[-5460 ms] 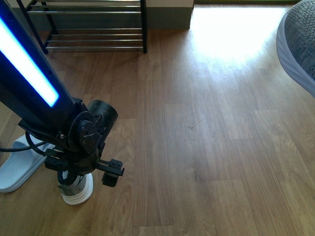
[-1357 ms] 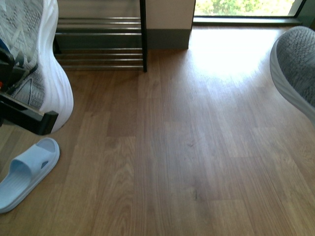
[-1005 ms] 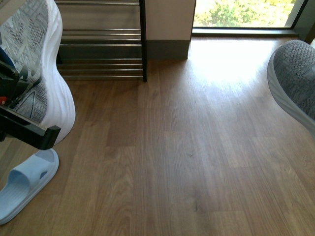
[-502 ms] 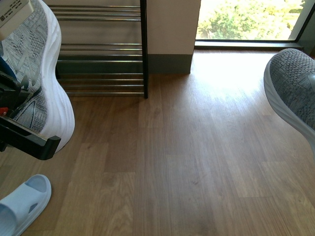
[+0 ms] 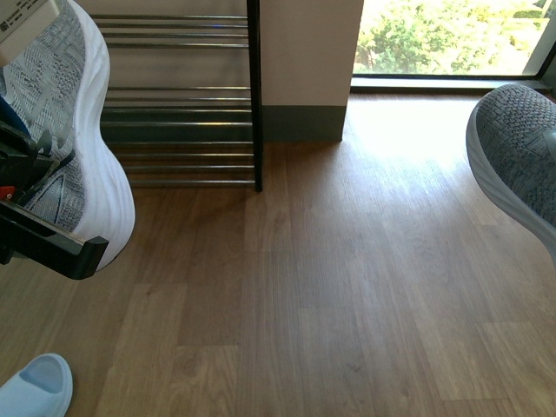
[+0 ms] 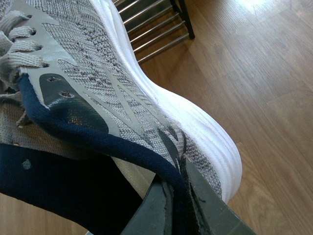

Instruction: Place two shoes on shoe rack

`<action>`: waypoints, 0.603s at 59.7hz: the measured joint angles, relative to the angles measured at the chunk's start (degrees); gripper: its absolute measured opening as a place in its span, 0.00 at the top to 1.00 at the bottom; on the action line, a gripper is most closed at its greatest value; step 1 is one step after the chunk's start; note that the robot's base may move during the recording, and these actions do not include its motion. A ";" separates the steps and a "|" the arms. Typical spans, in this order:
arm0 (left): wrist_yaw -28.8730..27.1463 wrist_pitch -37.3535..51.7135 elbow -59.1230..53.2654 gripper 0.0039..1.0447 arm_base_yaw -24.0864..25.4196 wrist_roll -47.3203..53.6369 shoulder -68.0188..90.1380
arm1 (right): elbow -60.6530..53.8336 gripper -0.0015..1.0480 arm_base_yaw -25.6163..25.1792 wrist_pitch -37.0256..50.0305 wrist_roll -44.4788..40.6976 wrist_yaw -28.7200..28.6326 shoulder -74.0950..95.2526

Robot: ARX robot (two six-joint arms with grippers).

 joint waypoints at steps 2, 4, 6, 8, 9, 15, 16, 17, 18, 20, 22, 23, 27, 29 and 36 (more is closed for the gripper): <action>0.00 0.00 0.00 0.99 0.00 0.02 0.00 | -0.02 0.99 0.00 0.00 0.00 0.04 0.00; -0.02 0.00 0.00 0.99 0.00 0.02 0.00 | -0.02 0.99 0.02 0.00 0.00 0.04 0.00; -0.09 0.00 0.00 0.99 0.00 0.02 0.00 | -0.02 0.99 0.02 0.00 0.00 0.02 0.00; -0.13 0.00 0.00 0.99 0.02 0.02 0.00 | -0.02 0.99 0.02 0.00 0.00 -0.02 0.00; -0.17 0.00 0.00 0.99 0.02 0.02 0.00 | -0.02 0.99 0.02 0.00 0.00 -0.02 0.00; -0.13 0.00 0.00 0.99 0.00 0.02 0.00 | 0.00 0.99 0.09 0.00 0.00 0.00 0.00; -0.11 0.00 0.00 0.99 0.00 0.02 0.00 | -0.02 0.99 0.09 0.00 0.00 0.00 0.00; 0.00 0.00 0.00 0.99 0.00 0.02 0.00 | -0.02 0.99 0.09 0.00 0.00 0.00 0.00; 0.02 0.00 0.00 0.99 0.00 0.02 0.00 | -0.02 0.99 0.09 0.00 0.00 0.02 0.00; 0.02 0.00 0.00 0.99 0.00 0.02 0.00 | -0.02 0.99 0.07 0.00 0.00 0.15 0.00; 0.02 0.00 0.00 0.99 0.00 0.02 0.00 | -0.02 0.99 0.09 0.00 0.00 0.15 0.00; 0.02 0.00 0.00 0.99 0.00 0.02 0.00 | -0.02 0.99 0.09 0.00 0.00 0.17 0.00; -0.07 0.00 0.00 0.99 0.00 0.02 0.00 | -0.02 0.99 0.09 0.00 0.00 0.13 0.00; -0.07 0.00 0.00 0.99 0.00 0.02 0.00 | -0.02 0.99 0.11 0.00 0.00 0.00 0.00; -0.02 0.00 0.00 0.99 0.00 0.02 0.00 | -0.02 0.99 0.11 0.00 0.00 0.04 0.00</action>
